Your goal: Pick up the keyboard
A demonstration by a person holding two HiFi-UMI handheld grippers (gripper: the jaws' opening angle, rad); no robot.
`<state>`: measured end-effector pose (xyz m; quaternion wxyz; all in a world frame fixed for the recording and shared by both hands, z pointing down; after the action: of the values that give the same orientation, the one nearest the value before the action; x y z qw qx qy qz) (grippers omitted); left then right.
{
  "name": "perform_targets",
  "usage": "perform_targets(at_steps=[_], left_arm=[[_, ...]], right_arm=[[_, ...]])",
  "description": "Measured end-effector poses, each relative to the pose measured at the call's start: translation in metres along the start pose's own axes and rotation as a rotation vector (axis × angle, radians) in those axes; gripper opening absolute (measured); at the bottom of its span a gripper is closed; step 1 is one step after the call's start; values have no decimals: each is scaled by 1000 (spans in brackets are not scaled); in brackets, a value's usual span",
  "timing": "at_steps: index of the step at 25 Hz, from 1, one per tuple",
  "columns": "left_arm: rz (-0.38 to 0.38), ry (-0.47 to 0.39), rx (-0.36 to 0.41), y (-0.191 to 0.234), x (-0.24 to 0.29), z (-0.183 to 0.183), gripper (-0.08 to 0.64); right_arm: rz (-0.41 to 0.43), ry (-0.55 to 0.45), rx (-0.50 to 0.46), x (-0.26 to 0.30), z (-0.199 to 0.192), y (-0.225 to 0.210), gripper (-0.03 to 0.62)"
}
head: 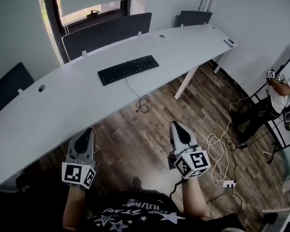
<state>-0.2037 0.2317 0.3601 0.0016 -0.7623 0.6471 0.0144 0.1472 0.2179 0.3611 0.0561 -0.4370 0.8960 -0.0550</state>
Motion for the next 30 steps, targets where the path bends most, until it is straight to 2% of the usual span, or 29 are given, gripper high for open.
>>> perform_targets(at_steps=[5,12,17,25,30], left_arm=[[28,-22,1,-10,18,-2,25],[47,-4,13,-11,40,5,25],[28,3,8,-5,69,-5,25],[-2,13,-21,17,154,-17,25],[-19,15,-46,31,215,-28,25]], right_arm=[[23,16,7,5,0,-27,3],[42,33,40,26,-4,-48,3],[56,46,83,55,-15,-59,3],[-7,112,44,113,-19,-105,3],[-12,138,31,167,-19,-133,3]])
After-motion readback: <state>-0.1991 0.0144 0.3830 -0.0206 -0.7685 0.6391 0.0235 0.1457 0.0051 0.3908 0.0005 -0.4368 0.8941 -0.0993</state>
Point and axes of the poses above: the fingertips, and each gripper's own axes: x forward along the fingers, y to its left, z out of its top, the point moved 8 cm from there along -x, backward along the fingers, and after that the axes turned 14 degrees about z, right-handed, at the moved point
